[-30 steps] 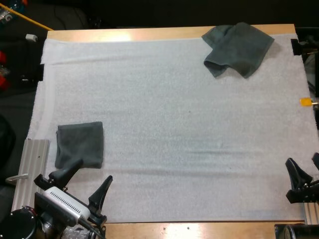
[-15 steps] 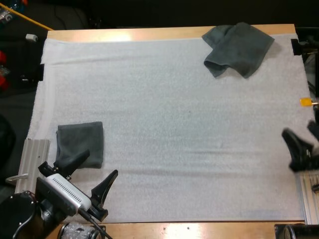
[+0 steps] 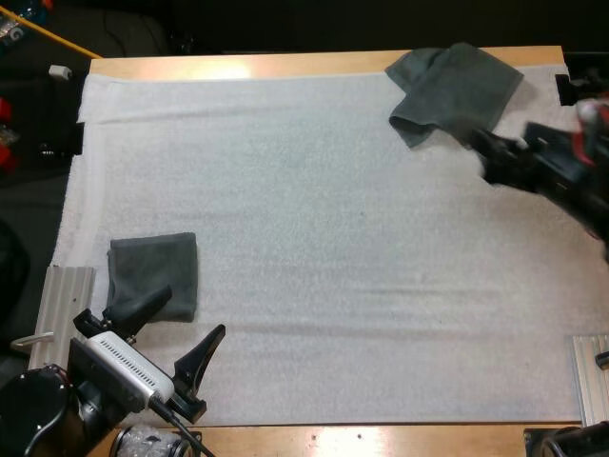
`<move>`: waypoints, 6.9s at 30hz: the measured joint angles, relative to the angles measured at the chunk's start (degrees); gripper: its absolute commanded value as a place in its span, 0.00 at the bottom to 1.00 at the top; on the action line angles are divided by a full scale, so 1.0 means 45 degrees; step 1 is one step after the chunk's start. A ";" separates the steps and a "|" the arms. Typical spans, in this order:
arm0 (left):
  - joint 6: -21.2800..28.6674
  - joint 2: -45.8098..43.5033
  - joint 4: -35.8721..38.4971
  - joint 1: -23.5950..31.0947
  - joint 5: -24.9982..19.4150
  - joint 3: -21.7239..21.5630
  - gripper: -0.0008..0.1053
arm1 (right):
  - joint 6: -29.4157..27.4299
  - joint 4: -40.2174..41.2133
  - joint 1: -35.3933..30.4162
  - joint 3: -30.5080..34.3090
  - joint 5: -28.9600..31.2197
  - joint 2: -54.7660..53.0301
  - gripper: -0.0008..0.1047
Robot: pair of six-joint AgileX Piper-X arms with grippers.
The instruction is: Pick towel from pile, fold and stack
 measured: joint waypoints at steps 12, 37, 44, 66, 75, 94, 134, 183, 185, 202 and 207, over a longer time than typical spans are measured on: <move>-0.0002 0.0000 0.0041 0.0000 0.0000 0.0000 0.67 | 0.1374 -0.0149 0.0745 -0.2650 0.3252 0.5268 0.69; -0.0254 0.0000 0.0580 0.0000 0.0000 0.0000 0.66 | 0.1374 -0.0273 0.0342 -0.7279 0.5171 1.4045 0.67; -0.0252 0.0000 0.0580 0.0000 0.0000 0.0000 0.66 | 0.1374 -0.0343 -0.0426 -0.7843 0.5217 1.4938 0.48; -0.0281 0.0752 0.0102 0.0000 0.0000 -0.0164 0.66 | -0.2914 0.2900 0.0681 -0.8126 0.4789 1.1216 0.01; -0.0281 0.0752 -0.0262 0.0000 0.0139 -0.0877 0.66 | -0.3029 0.5299 0.1428 -0.8143 0.4766 0.7917 0.01; -0.0281 0.0729 -0.0262 0.0000 0.0650 -0.1232 0.66 | -0.0783 1.1853 0.5296 -0.8098 0.4665 0.3367 0.01; -0.0281 0.0729 -0.0262 0.0000 0.1326 -0.1264 0.66 | 0.0508 0.5970 0.5925 -0.6606 0.4487 0.7980 0.51; -0.0306 0.0729 0.6510 0.0000 0.1326 -0.1264 0.66 | 0.4188 0.1794 0.5754 0.0307 0.2768 0.9138 0.01; -0.0306 0.0729 0.6510 0.0000 0.1326 -0.1264 0.66 | 0.3940 0.1857 0.5827 0.0238 0.3236 0.8884 0.01; -0.0306 0.0729 0.6510 0.0000 0.1326 -0.1264 0.66 | 0.1427 0.1851 0.6372 -0.0662 0.5035 0.7129 0.01; -0.0306 0.0729 0.6510 0.0000 0.1326 -0.1264 0.66 | -0.0470 0.1124 0.7131 -0.1267 0.7021 0.6481 0.01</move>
